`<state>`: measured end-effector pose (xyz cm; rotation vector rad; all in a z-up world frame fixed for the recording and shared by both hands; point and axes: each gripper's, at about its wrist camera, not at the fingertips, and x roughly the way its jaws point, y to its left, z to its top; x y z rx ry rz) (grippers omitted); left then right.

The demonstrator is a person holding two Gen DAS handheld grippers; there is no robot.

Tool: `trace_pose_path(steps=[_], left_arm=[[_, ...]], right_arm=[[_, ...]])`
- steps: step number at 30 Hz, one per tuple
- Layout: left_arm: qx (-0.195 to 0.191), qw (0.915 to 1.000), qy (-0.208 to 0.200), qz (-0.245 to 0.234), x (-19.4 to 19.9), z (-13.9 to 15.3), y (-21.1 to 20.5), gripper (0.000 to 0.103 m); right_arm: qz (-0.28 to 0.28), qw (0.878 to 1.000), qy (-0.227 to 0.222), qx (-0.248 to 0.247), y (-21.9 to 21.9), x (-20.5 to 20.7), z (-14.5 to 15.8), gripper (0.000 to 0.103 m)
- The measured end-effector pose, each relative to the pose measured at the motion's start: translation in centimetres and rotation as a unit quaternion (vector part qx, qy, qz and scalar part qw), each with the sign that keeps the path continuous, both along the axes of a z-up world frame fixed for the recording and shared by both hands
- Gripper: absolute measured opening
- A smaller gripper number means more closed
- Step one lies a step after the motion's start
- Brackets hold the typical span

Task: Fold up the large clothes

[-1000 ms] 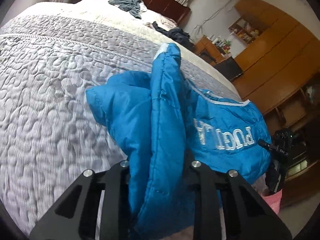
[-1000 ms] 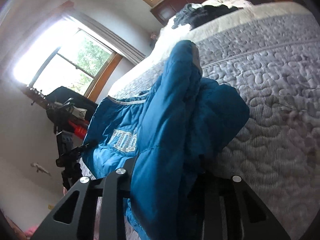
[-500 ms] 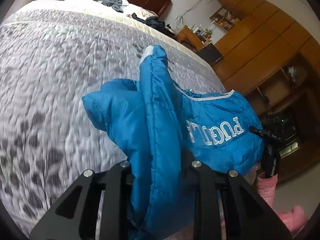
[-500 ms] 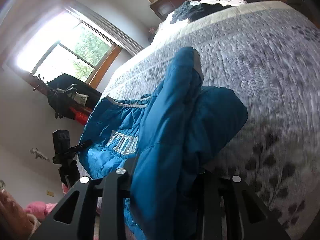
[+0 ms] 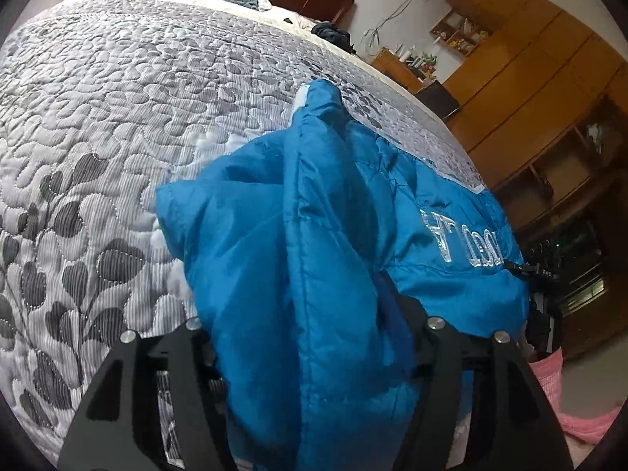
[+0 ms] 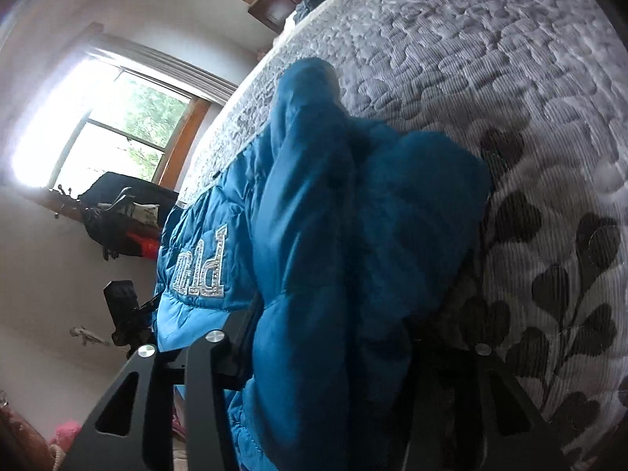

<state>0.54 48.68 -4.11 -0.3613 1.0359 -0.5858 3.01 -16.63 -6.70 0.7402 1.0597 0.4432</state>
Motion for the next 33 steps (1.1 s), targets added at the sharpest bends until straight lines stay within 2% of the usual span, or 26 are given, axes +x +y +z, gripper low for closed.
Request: trace_pose_path(steps=[1,6,10,13,17,22,23,24,25,26,28,31,33], left_arm=[[0.004,1.0000,0.001,0.000,0.1,0.2,0.2,0.063],[0.039,0.9987,-0.029,0.016,-0.7,3.0,1.3,0.063],[0.072,0.9927,-0.086,0.044,-1.2,6.4,2.7,0.063],[0.092,0.9887,-0.111,0.041,-0.5,8.1,2.0,0.063],[0.125,0.9852,-0.117,0.008,2.3,8.7,-1.9,0.064],[0.154,0.9845,-0.084,-0.008,6.7,6.5,-5.2,0.065],[0.159,0.9843,-0.076,-0.005,7.4,6.0,-5.4,0.065],[0.163,0.9842,-0.069,-0.001,7.9,5.5,-5.6,0.064],[0.164,0.9846,-0.060,0.003,8.6,5.0,-5.7,0.060],[0.162,0.9853,-0.053,0.004,9.0,4.6,-5.7,0.057],[0.156,0.9867,-0.047,0.007,9.4,4.3,-5.7,0.040],[0.164,0.9848,-0.054,0.018,9.5,4.3,-5.9,0.035],[0.170,0.9834,-0.058,0.023,9.7,4.2,-6.1,0.035]], right_arm=[[0.000,1.000,-0.002,-0.009,0.0,-0.1,0.3,0.054],[-0.010,0.998,-0.007,-0.060,-0.7,-0.3,2.5,0.063],[-0.046,0.994,-0.012,-0.098,-2.4,-0.4,4.7,0.072],[-0.063,0.991,-0.036,-0.113,-3.3,0.3,6.7,0.075],[-0.029,0.988,-0.054,-0.140,-1.5,3.7,8.6,0.080],[-0.003,0.983,-0.017,-0.182,0.7,8.9,7.2,0.080],[0.003,0.983,-0.009,-0.184,1.0,9.7,6.7,0.078],[0.008,0.983,-0.004,-0.184,1.3,10.4,6.2,0.069],[0.012,0.983,-0.002,-0.181,1.5,10.7,5.7,0.052],[0.016,0.984,-0.001,-0.177,1.7,11.0,5.5,0.046],[0.010,0.982,-0.012,-0.186,2.1,11.3,5.8,0.027],[0.003,0.985,-0.039,-0.165,1.6,11.4,7.1,0.019],[-0.002,0.987,-0.045,-0.157,1.4,11.9,7.6,0.018]])
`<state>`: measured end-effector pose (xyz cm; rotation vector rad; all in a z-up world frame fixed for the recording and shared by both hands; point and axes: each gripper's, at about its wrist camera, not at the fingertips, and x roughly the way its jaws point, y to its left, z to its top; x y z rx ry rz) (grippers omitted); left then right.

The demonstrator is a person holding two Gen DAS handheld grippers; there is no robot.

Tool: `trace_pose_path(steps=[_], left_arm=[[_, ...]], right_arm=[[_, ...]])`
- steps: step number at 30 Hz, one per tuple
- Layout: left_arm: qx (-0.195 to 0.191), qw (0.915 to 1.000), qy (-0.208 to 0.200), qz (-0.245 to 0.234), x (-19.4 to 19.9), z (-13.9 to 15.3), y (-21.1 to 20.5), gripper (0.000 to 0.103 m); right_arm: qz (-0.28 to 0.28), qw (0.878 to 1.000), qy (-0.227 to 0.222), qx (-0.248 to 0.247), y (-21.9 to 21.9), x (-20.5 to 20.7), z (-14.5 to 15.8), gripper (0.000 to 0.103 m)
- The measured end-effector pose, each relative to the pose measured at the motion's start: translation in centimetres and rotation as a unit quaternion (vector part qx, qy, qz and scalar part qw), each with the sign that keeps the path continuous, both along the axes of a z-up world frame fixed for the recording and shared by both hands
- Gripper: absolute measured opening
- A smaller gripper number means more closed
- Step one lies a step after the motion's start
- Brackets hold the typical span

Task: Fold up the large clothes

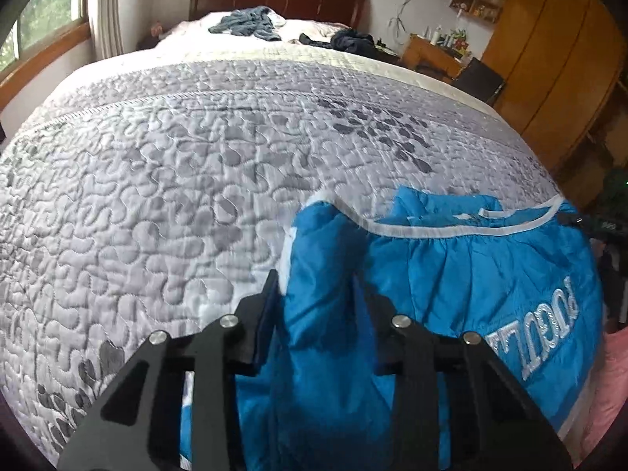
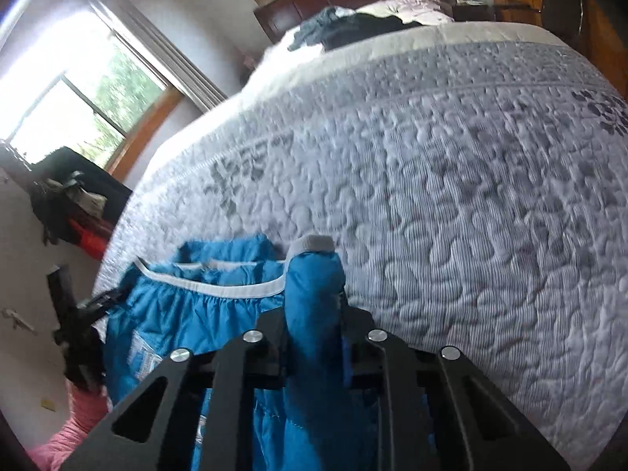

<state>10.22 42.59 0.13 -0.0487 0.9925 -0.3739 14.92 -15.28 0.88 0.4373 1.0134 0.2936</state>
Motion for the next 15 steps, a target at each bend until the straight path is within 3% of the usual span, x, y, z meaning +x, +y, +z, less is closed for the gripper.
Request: trace_pose_path(steps=[5,8,11,15], left_arm=[[0.002,0.9999,0.010,0.001,0.5,-1.4,-0.1,0.037],[-0.001,0.9999,0.012,0.004,0.5,-1.8,0.1,0.038],[0.003,0.9999,0.008,0.007,0.3,-1.4,0.1,0.039],[0.011,0.9997,-0.018,0.014,-1.1,0.3,0.2,0.038]], right_arm=[[-0.009,0.999,0.042,-0.020,-0.1,1.3,-3.0,0.019],[-0.015,0.998,0.060,0.016,-1.0,1.7,-5.2,0.022],[-0.020,0.997,0.061,0.034,-1.5,1.4,-5.2,0.026],[-0.034,0.998,0.044,0.017,-1.9,0.0,-3.6,0.042]])
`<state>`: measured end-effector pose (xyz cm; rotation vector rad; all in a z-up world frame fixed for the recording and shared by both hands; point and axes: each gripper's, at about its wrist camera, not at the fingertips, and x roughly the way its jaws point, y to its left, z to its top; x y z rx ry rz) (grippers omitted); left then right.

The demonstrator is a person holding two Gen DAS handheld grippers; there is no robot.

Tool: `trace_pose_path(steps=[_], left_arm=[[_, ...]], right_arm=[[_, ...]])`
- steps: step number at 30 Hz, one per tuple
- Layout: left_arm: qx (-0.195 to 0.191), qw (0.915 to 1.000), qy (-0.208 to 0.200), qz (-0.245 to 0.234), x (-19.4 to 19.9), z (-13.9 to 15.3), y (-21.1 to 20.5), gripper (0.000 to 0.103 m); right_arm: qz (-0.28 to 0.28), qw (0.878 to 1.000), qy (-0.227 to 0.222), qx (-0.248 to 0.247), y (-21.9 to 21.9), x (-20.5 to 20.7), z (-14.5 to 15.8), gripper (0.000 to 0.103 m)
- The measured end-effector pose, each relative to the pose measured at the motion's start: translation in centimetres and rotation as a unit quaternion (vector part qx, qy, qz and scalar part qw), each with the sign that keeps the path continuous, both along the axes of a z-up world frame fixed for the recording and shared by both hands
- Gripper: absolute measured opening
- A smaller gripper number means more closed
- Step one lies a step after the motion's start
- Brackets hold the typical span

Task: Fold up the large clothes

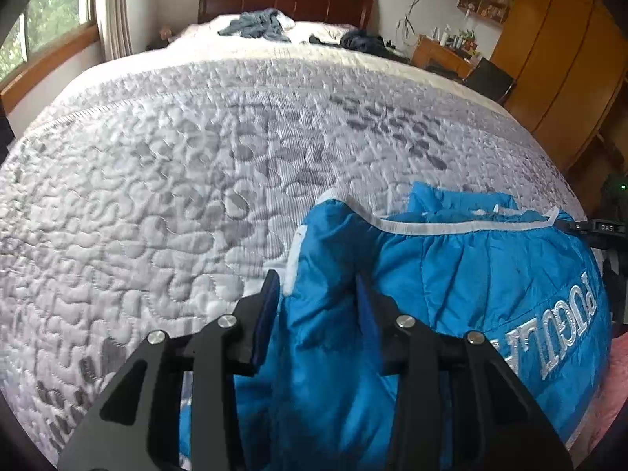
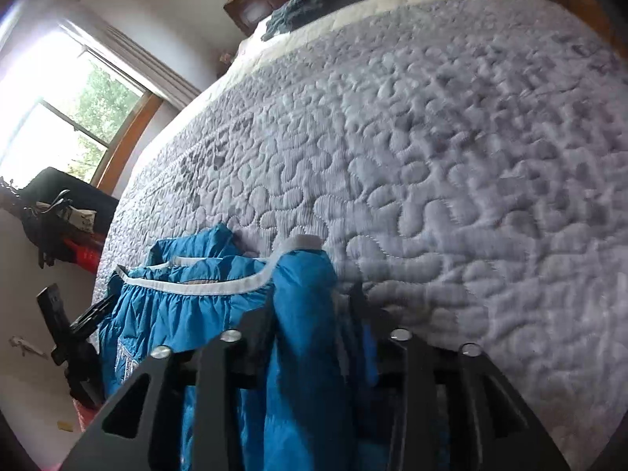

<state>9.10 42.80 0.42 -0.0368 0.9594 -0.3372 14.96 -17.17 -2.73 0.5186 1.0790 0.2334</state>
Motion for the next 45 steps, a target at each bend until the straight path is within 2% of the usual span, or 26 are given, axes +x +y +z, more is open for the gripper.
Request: trace_pose_path(steps=[2,4,6,7,8,9,13,16,21,29,39,41,43,45], left_arm=[[-0.009,0.9998,-0.017,0.001,-1.1,1.4,0.3,0.041],[-0.021,0.9992,-0.033,0.000,-2.5,2.9,0.4,0.047],[-0.025,0.9988,-0.043,-0.003,-3.7,3.9,0.1,0.050],[-0.026,0.9985,-0.049,-0.005,-4.5,4.4,-0.3,0.054],[-0.027,0.9983,-0.052,-0.008,-5.1,4.7,-0.6,0.056],[-0.028,0.9982,-0.053,-0.011,-5.6,4.8,-0.9,0.060],[-0.019,0.9985,-0.046,-0.022,-7.6,4.9,-2.5,0.061],[-0.025,0.9987,-0.035,-0.028,-8.8,4.7,-3.1,0.062],[-0.011,0.9988,-0.042,-0.023,-10.6,4.4,-3.6,0.065],[-0.010,0.9991,-0.030,-0.026,-12.4,3.1,-4.1,0.066],[-0.011,0.9997,-0.012,-0.020,-11.9,1.3,-4.0,0.066],[-0.011,0.9997,-0.012,-0.020,-11.9,1.2,-4.0,0.066],[-0.012,0.9997,-0.012,-0.020,-11.9,1.1,-3.9,0.066],[-0.011,0.9996,-0.012,-0.021,-11.9,1.0,-3.9,0.066]], right_arm=[[-0.006,1.000,-0.015,0.006,-0.5,-1.2,1.2,0.048],[-0.013,1.000,-0.024,0.009,-1.2,-2.9,2.4,0.062],[-0.015,1.000,-0.027,0.006,-1.6,-4.1,3.1,0.067],[-0.014,0.999,-0.028,0.006,-1.7,-5.0,3.5,0.074],[-0.015,0.999,-0.030,0.010,-2.0,-6.1,3.8,0.077],[-0.016,0.999,-0.031,0.011,-2.1,-6.7,3.9,0.078],[-0.016,0.999,-0.026,0.012,-2.3,-9.9,3.8,0.083],[-0.014,1.000,-0.021,0.014,-2.5,-11.8,3.3,0.086],[-0.010,0.999,-0.026,0.033,-2.5,-14.2,2.6,0.090],[-0.004,0.997,-0.025,0.072,-2.1,-15.8,0.0,0.090],[0.020,0.994,-0.016,0.105,-0.6,-14.5,-2.8,0.091],[0.028,0.994,-0.020,0.106,-0.2,-14.1,-3.0,0.088],[0.041,0.992,-0.019,0.118,0.4,-13.5,-3.1,0.070],[0.049,0.993,-0.019,0.104,1.1,-13.2,-3.0,0.066]])
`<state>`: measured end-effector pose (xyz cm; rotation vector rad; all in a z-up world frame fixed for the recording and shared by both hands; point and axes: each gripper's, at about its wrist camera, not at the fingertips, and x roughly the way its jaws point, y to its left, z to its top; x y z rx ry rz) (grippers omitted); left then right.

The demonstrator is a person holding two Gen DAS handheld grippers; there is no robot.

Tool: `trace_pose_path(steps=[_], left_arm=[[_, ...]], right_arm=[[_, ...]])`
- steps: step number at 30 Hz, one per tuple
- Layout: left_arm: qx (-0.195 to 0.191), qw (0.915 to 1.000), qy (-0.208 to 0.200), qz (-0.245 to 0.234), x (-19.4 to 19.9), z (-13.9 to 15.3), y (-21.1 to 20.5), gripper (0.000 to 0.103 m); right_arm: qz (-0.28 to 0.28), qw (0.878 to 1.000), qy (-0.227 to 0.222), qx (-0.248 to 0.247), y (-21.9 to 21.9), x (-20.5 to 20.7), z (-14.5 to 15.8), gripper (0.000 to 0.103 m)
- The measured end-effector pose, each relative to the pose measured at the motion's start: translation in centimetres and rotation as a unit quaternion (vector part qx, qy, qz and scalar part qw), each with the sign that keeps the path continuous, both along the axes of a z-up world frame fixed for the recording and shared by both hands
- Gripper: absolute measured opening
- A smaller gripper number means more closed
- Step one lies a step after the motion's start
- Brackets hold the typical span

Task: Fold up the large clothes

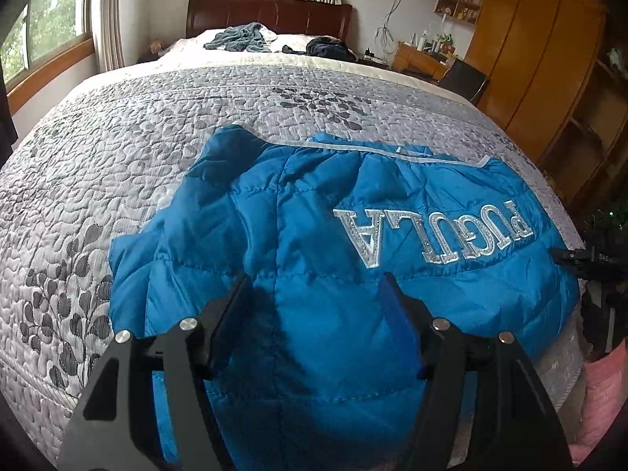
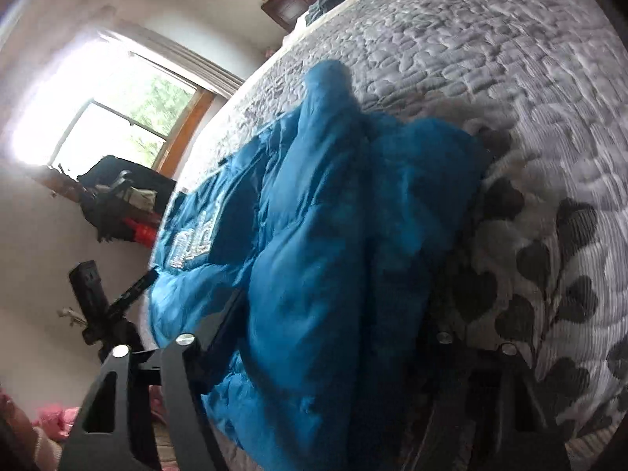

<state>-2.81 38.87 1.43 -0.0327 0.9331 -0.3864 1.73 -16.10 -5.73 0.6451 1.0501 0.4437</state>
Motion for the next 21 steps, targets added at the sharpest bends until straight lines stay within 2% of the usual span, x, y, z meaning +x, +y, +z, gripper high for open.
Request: trace_pose_path(steps=[4,5,8,17,21], left_arm=[[0.001,1.0000,0.000,-0.002,0.0,-0.2,0.0,0.067],[0.000,1.0000,0.000,-0.002,0.1,-0.2,0.0,0.067],[-0.001,1.0000,-0.001,-0.005,0.1,-0.3,0.0,0.067],[0.001,0.9998,-0.017,-0.014,-0.1,-1.0,-0.1,0.069],[0.009,0.9993,-0.030,-0.021,0.0,-1.6,-0.3,0.070]], right_arm=[[0.004,1.000,-0.013,-0.004,0.3,-0.4,1.3,0.047],[0.004,1.000,-0.017,-0.004,0.3,-0.5,1.5,0.046],[0.001,1.000,-0.015,-0.008,0.3,-0.7,1.3,0.045],[-0.020,0.999,-0.001,0.044,-1.1,-1.0,-0.7,0.045],[-0.034,0.999,-0.002,0.038,-1.3,-1.4,-0.2,0.041]])
